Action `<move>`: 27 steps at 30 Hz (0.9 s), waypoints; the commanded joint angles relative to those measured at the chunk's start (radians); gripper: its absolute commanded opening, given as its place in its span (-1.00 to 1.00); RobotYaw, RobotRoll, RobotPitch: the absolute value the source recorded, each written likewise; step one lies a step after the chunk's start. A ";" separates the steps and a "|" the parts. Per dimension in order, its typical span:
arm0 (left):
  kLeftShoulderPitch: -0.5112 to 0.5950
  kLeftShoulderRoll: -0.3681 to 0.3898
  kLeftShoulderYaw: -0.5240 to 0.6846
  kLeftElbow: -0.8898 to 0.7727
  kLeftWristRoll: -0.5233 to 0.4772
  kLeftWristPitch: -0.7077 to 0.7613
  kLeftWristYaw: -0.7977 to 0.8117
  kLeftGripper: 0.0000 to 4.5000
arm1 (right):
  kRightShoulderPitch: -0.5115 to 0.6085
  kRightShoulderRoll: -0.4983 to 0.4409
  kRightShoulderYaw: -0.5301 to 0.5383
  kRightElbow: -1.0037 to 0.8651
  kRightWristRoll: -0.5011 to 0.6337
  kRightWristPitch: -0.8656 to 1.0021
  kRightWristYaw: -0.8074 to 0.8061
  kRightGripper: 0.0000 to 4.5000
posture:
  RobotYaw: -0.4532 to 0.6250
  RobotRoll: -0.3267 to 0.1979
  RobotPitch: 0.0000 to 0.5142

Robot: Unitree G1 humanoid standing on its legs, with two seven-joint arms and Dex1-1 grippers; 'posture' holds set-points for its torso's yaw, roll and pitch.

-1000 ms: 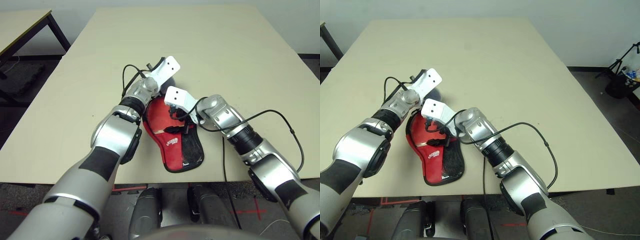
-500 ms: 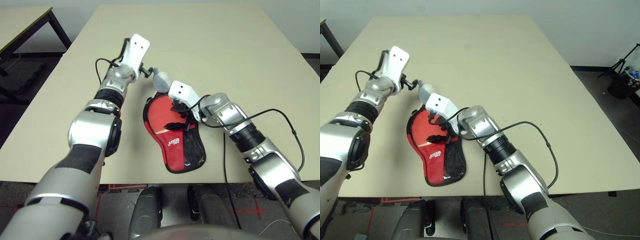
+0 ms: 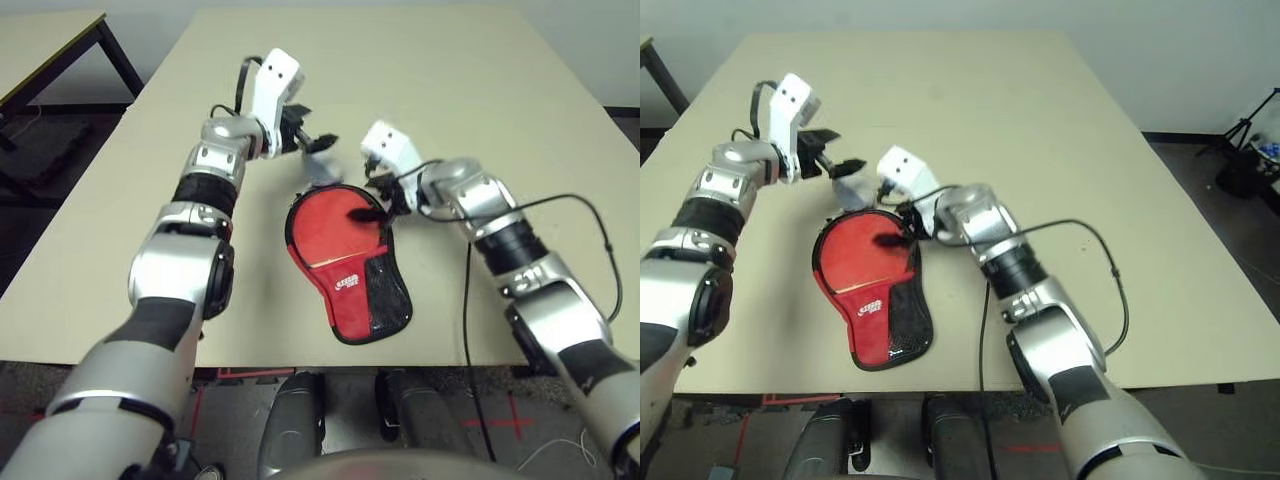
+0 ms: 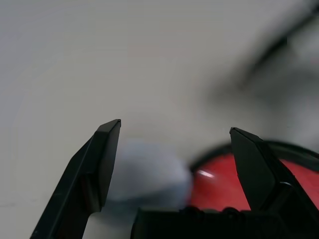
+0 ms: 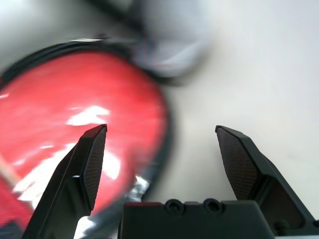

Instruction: Store the ping-pong paddle in its case and zip it.

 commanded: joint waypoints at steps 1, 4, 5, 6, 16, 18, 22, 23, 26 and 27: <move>0.089 0.030 -0.048 -0.176 -0.033 0.096 -0.106 0.98 | -0.089 0.000 -0.060 0.173 -0.028 -0.041 -0.118 1.00 | -0.27 0.25 -0.61; 0.163 0.056 -0.071 -0.320 -0.058 0.157 -0.150 0.98 | -0.164 0.025 -0.093 0.313 -0.036 -0.091 -0.198 1.00 | -0.26 0.25 -0.61; 0.184 0.065 -0.077 -0.362 -0.066 0.174 -0.161 0.98 | -0.183 0.035 -0.106 0.351 -0.036 -0.106 -0.220 1.00 | -0.26 0.25 -0.60; 0.203 0.072 -0.082 -0.400 -0.072 0.191 -0.167 0.98 | -0.198 0.045 -0.119 0.383 -0.035 -0.114 -0.241 1.00 | -0.25 0.25 -0.61; 0.355 0.211 -0.132 -0.709 -0.131 0.371 -0.237 0.98 | -0.296 0.150 -0.185 0.545 -0.014 -0.154 -0.281 1.00 | -0.19 0.25 -0.61; 0.383 0.223 -0.142 -0.734 -0.136 0.380 -0.226 0.98 | -0.304 0.159 -0.189 0.552 -0.012 -0.155 -0.274 1.00 | -0.18 0.25 -0.60; 0.433 0.203 -0.159 -0.714 -0.137 0.377 -0.181 0.98 | -0.318 0.180 -0.194 0.559 -0.010 -0.158 -0.258 1.00 | -0.16 0.25 -0.62; 0.452 0.197 -0.175 -0.693 -0.122 0.359 -0.166 0.98 | -0.322 0.186 -0.194 0.558 -0.009 -0.156 -0.248 1.00 | -0.16 0.25 -0.62; 0.495 0.172 -0.210 -0.627 -0.094 0.308 -0.128 0.98 | -0.331 0.204 -0.191 0.558 -0.008 -0.152 -0.227 1.00 | -0.16 0.25 -0.62; 0.497 0.156 -0.209 -0.602 -0.094 0.296 -0.112 0.98 | -0.331 0.210 -0.189 0.558 -0.009 -0.154 -0.224 1.00 | -0.15 0.25 -0.63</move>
